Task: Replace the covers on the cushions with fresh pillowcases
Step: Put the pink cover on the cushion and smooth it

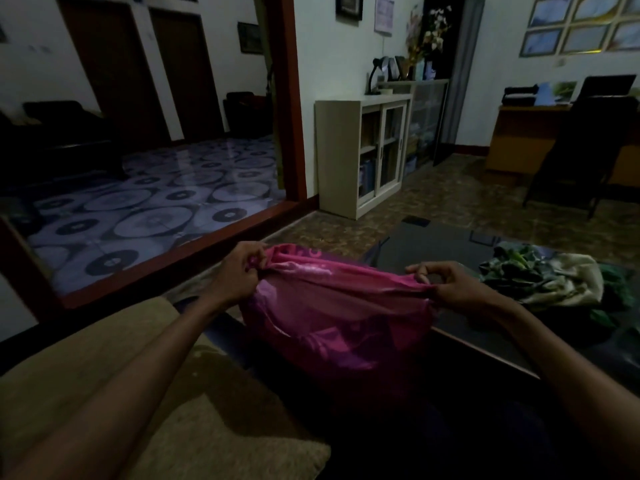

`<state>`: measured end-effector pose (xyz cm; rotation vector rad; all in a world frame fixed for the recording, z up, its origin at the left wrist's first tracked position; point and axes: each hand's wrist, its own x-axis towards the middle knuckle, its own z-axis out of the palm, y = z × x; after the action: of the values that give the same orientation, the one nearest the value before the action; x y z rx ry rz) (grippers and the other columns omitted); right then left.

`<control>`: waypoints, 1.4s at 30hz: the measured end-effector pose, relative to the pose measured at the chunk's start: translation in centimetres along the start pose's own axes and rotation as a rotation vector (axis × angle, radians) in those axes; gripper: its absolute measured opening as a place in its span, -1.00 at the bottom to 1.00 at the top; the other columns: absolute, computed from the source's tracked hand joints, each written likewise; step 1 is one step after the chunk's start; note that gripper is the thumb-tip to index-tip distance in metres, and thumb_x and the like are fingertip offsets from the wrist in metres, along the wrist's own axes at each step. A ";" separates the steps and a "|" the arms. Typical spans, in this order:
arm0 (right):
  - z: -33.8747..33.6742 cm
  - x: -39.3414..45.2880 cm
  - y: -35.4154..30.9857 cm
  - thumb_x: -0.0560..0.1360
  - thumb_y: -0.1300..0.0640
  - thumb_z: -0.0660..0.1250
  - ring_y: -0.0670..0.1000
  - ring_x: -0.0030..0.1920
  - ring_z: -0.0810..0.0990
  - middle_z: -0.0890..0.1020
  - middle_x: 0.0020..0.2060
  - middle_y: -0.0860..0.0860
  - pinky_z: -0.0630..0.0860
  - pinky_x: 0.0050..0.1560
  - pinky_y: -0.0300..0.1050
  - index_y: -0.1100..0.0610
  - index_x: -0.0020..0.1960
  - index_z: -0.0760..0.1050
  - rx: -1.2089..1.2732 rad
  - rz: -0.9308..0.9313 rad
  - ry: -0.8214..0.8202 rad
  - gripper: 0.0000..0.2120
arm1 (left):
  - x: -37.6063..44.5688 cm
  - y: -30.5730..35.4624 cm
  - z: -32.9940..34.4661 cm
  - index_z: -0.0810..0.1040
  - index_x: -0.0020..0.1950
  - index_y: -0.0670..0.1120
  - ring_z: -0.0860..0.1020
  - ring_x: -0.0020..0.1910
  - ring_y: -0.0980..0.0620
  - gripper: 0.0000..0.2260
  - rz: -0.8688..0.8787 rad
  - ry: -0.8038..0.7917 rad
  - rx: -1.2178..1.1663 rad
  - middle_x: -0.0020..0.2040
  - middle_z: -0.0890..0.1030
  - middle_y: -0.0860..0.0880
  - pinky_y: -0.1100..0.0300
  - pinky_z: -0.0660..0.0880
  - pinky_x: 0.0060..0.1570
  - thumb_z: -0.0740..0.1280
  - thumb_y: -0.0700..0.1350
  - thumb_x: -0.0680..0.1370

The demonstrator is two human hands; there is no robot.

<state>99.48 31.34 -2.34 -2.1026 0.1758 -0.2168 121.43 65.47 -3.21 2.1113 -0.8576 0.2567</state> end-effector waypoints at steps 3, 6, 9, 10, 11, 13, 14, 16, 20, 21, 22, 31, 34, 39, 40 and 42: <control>0.1 -0.4 -1.4 0.53 0.34 0.40 -0.09 0.09 0.66 0.71 0.04 0.06 0.57 0.11 -0.08 0.04 -0.26 0.63 0.042 0.051 0.026 -0.72 | -0.7 1.0 -0.5 0.62 -0.30 0.26 0.49 0.28 -0.01 -0.35 0.011 -0.127 -0.012 0.25 0.51 0.01 0.22 0.43 0.23 0.11 -0.52 0.29; 0.0 -1.0 -2.6 0.59 0.24 0.35 -0.11 -0.39 0.59 0.67 -0.35 0.05 0.50 -0.37 -0.27 0.17 -0.01 0.71 -0.014 0.178 -0.033 -0.86 | -1.8 2.4 -1.1 0.67 -0.32 0.24 0.47 0.26 0.04 -0.40 0.023 -0.248 0.035 0.30 0.47 0.06 0.18 0.41 0.26 0.10 -0.44 0.30; -0.3 -0.9 -3.1 0.56 0.11 0.42 -0.01 -0.28 0.60 0.69 -0.25 0.10 0.50 -0.24 -0.17 0.18 0.01 0.72 -0.125 0.253 -0.068 -0.84 | -2.4 3.6 -1.4 0.72 -0.16 0.16 0.46 0.23 0.02 -0.48 0.043 -0.308 0.131 0.25 0.46 0.01 0.17 0.40 0.28 0.12 -0.40 0.47; -0.4 -0.9 -3.4 0.54 0.04 0.45 -0.05 -0.23 0.64 0.72 -0.19 0.03 0.51 -0.21 -0.20 0.09 0.04 0.72 -0.202 0.247 -0.089 -0.84 | -2.5 4.0 -1.3 0.73 -0.07 0.09 0.47 0.20 0.03 -0.53 0.048 -0.316 0.173 0.19 0.46 0.03 0.27 0.40 0.21 0.14 -0.40 0.53; -0.5 -1.1 -3.8 0.52 -0.02 0.47 -0.10 -0.18 0.67 0.73 -0.14 -0.05 0.53 -0.19 -0.27 -0.01 0.09 0.70 -0.310 0.222 -0.107 -0.82 | -2.6 4.3 -1.1 0.72 0.00 0.04 0.49 0.16 0.02 -0.59 0.050 -0.316 0.206 0.12 0.46 0.07 0.34 0.40 0.12 0.17 -0.38 0.57; -0.3 -0.9 -3.7 0.49 0.01 0.49 -0.06 0.03 0.64 0.64 0.01 -0.06 0.55 -0.05 -0.26 -0.02 0.24 0.59 -0.521 0.128 -0.070 -0.67 | -2.8 4.9 -1.1 0.67 0.04 0.09 0.48 0.11 0.04 -0.67 0.060 -0.318 0.255 0.05 0.41 0.11 0.30 0.43 0.10 0.27 -0.32 0.56; -0.4 -0.8 -3.4 0.47 0.07 0.49 0.01 0.13 0.57 0.53 0.10 -0.01 0.54 0.06 -0.18 0.00 0.30 0.49 -0.564 0.086 -0.020 -0.57 | -2.9 4.9 -1.1 0.64 0.05 0.16 0.46 0.12 0.06 -0.68 0.065 -0.334 0.276 0.07 0.40 0.08 0.24 0.44 0.14 0.32 -0.26 0.53; -0.3 -1.0 -3.1 0.41 0.18 0.50 0.08 0.15 0.49 0.34 0.17 0.03 0.54 0.10 -0.06 -0.03 0.21 0.34 -0.536 -0.020 0.072 -0.51 | -3.1 4.9 -1.4 0.56 0.01 0.36 0.45 0.12 0.07 -0.67 0.066 -0.346 0.301 0.12 0.41 0.00 0.19 0.46 0.17 0.35 -0.10 0.44; -1.2 -1.5 -2.7 0.38 0.36 0.46 0.03 0.15 0.44 0.32 0.15 0.00 0.47 -0.04 -0.24 -0.09 -0.17 0.42 -0.510 -0.176 0.038 -0.62 | -3.4 4.8 -2.3 0.50 -0.31 0.36 0.49 0.00 0.01 -0.61 0.017 -0.255 0.292 0.03 0.43 -0.07 0.16 0.50 -0.04 0.35 -0.20 0.37; -1.4 -1.9 -2.8 0.40 0.35 0.47 0.01 0.18 0.43 0.33 0.18 -0.02 0.44 -0.05 -0.30 -0.12 -0.23 0.47 -0.538 -0.173 -0.001 -0.62 | -3.4 4.8 -2.5 0.51 -0.36 0.30 0.49 0.03 0.00 -0.55 -0.001 -0.250 0.305 0.03 0.43 -0.05 0.18 0.46 -0.03 0.34 -0.32 0.36; -1.4 -2.2 -2.9 0.42 0.32 0.48 -0.03 0.19 0.42 0.33 0.21 -0.03 0.43 -0.04 -0.33 -0.13 -0.24 0.54 -0.576 -0.161 -0.037 -0.65 | -3.3 4.6 -2.7 0.53 -0.39 0.26 0.47 0.09 -0.01 -0.52 -0.019 -0.254 0.335 0.03 0.44 -0.03 0.22 0.42 0.02 0.30 -0.38 0.35; 0.6 -3.0 -5.8 0.44 0.04 0.49 0.10 0.19 0.47 0.44 0.08 0.03 0.58 0.11 0.08 0.04 0.13 0.65 -0.744 -0.176 0.159 -0.73 | -5.7 9.2 -3.6 0.64 0.25 -0.03 0.34 0.05 -0.04 -0.62 -0.057 -0.098 0.442 -0.15 0.44 0.00 0.14 0.36 0.13 0.28 -0.23 0.46; 1.6 -3.0 -6.8 0.51 -0.02 0.45 0.17 0.22 0.48 0.38 0.23 0.10 0.56 0.17 0.13 -0.05 0.41 0.47 -0.750 -0.234 0.178 -0.52 | -7.0 9.3 -5.0 0.57 0.30 0.09 0.44 0.12 -0.18 -0.55 -0.161 -0.041 0.474 -0.01 0.43 -0.10 0.01 0.43 0.27 0.29 -0.15 0.43; 2.0 -2.0 -7.4 0.50 -0.08 0.43 0.17 0.25 0.46 0.35 0.26 0.08 0.56 0.13 0.15 -0.06 0.43 0.34 -0.890 -0.191 0.101 -0.44 | -8.9 10.3 -7.4 0.50 0.01 0.03 0.48 -0.04 -0.18 -0.76 -0.204 0.044 0.474 0.06 0.30 -0.10 -0.01 0.55 0.00 0.31 -0.27 0.44; 1.9 -1.9 -7.5 0.47 -0.09 0.45 0.15 0.22 0.47 0.35 0.24 0.06 0.57 0.10 0.12 -0.05 0.38 0.36 -0.864 -0.192 0.084 -0.46 | -9.1 10.0 -7.8 0.41 -0.11 0.05 0.46 -0.08 -0.17 -0.76 -0.188 0.059 0.461 -0.01 0.31 -0.11 -0.04 0.54 -0.09 0.32 -0.29 0.42; 1.6 -1.6 -7.6 0.42 -0.04 0.50 0.09 0.13 0.49 0.35 0.18 0.00 0.56 0.02 0.03 -0.04 0.17 0.45 -0.784 -0.259 0.049 -0.61 | -8.8 8.8 -8.7 0.26 -0.25 0.07 0.40 -0.11 -0.16 -0.64 -0.153 0.090 0.441 -0.10 0.30 -0.11 -0.05 0.47 -0.18 0.33 -0.34 0.38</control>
<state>98.54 36.90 3.22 -2.9037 0.0084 -0.4010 110.01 72.61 3.81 2.5372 -0.6212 0.4920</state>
